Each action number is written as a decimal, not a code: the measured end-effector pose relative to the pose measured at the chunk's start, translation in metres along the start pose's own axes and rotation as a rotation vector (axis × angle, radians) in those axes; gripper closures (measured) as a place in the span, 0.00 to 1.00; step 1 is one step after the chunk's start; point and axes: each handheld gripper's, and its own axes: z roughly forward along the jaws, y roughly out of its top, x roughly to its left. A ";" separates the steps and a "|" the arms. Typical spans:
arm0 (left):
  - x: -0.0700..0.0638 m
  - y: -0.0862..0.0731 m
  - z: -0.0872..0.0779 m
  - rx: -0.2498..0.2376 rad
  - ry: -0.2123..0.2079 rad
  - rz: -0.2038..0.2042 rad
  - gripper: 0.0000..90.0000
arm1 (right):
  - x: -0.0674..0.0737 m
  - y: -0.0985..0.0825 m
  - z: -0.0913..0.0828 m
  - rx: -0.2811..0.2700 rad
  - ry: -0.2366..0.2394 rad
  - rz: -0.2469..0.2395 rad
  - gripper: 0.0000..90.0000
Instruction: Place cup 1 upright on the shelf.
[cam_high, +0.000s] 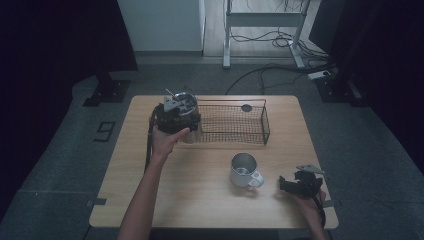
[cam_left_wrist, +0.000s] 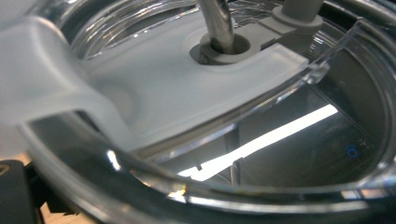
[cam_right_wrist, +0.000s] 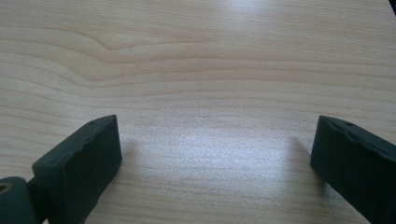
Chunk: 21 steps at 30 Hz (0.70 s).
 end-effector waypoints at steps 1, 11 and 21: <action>0.001 0.001 0.001 -0.002 0.000 -0.003 0.05 | 0.000 0.000 0.000 0.000 0.000 0.000 0.02; 0.007 0.012 0.002 -0.001 0.003 -0.020 0.05 | 0.000 0.000 0.000 -0.001 -0.001 0.001 0.02; 0.007 0.019 0.011 0.011 0.006 -0.018 0.05 | 0.000 0.000 0.000 -0.002 0.000 0.002 0.02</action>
